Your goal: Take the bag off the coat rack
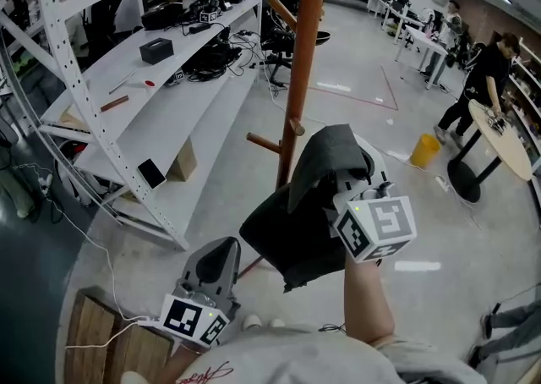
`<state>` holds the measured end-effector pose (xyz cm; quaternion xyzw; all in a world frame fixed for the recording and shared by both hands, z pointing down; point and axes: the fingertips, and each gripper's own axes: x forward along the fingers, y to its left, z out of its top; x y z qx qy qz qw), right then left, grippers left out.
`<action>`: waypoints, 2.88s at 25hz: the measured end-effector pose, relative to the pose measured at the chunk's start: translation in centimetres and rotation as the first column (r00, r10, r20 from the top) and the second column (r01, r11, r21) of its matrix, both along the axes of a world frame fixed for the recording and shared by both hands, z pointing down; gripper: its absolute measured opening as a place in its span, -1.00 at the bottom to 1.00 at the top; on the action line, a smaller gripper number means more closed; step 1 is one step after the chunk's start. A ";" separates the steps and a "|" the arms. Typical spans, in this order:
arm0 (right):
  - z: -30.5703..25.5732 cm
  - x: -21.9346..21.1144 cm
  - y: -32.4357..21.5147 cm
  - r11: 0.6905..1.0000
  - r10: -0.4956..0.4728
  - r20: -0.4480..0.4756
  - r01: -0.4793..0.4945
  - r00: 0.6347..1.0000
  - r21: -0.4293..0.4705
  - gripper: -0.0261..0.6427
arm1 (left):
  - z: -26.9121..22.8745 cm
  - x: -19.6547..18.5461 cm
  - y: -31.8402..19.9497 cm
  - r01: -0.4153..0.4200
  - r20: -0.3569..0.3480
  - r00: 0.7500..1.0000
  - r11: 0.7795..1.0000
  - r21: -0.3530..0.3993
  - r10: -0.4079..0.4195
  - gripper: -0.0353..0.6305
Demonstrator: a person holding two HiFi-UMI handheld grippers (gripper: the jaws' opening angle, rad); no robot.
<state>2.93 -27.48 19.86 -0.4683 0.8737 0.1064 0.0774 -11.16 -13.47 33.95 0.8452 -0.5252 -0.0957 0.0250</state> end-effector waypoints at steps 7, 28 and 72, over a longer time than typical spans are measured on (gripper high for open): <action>0.1 1.1 1.1 1.000 -0.028 0.029 0.028 0.999 -0.007 -0.87 | -0.4 1.0 -0.9 -0.027 0.006 1.000 1.000 0.008 0.027 -0.83; 2.6 1.9 5.9 0.989 -0.133 0.066 0.136 0.989 -0.051 -0.87 | -1.1 4.5 -2.5 -0.122 0.026 0.992 0.992 0.020 0.121 -0.83; 15.2 1.2 9.3 0.941 -0.245 -0.006 0.237 0.969 -0.240 -0.87 | 0.0 6.1 -3.0 -0.123 0.054 0.991 0.992 0.019 0.122 -0.83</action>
